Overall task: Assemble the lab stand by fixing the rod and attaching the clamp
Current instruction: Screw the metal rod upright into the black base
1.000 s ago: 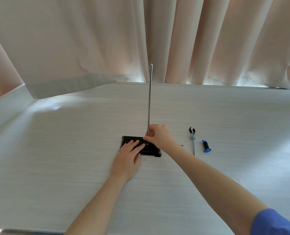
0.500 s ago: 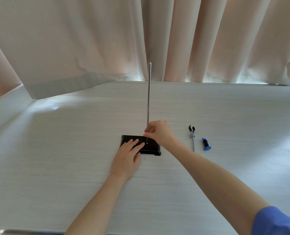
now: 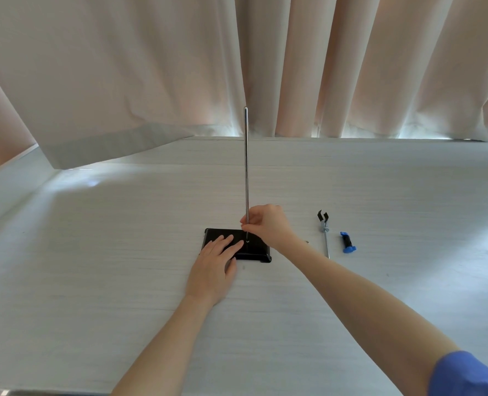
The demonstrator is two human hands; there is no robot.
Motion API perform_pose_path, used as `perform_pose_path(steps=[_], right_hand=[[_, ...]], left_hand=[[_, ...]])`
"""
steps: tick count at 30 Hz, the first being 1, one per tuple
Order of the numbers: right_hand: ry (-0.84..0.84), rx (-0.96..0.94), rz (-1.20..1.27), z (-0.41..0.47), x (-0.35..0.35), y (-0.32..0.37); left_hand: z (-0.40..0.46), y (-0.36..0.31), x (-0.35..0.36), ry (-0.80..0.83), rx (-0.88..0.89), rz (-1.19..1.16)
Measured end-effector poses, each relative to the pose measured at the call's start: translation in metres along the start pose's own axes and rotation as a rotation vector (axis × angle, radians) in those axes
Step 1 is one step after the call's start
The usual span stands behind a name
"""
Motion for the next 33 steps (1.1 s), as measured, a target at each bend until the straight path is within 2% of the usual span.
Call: perform_pose_path(steps=[5,12,22,33], right_hand=[[-0.063,-0.008,-0.078,0.003,0.0,-0.001],[0.09,-0.034,0.112,-0.007,0.004,-0.004],[-0.042,0.013,-0.054,-0.003,0.005,-0.004],[0.084,-0.025,0.086,-0.006,0.001,0.002]], left_hand=[[0.0,-0.001,0.0,-0.001,0.0,0.0],[0.0,-0.001,-0.001,-0.016,0.007,-0.004],[-0.001,-0.002,-0.003,-0.031,0.018,0.011],[-0.001,-0.002,-0.002,-0.03,0.016,0.004]])
Point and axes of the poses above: each hand's wrist, its own z-axis towards the middle knuckle, its own x-axis out of the palm, y = z × x, the point moved 5 cm from there along z, towards the middle knuckle, and after that the axes turned 8 degrees about y, right-handed, at the moved point
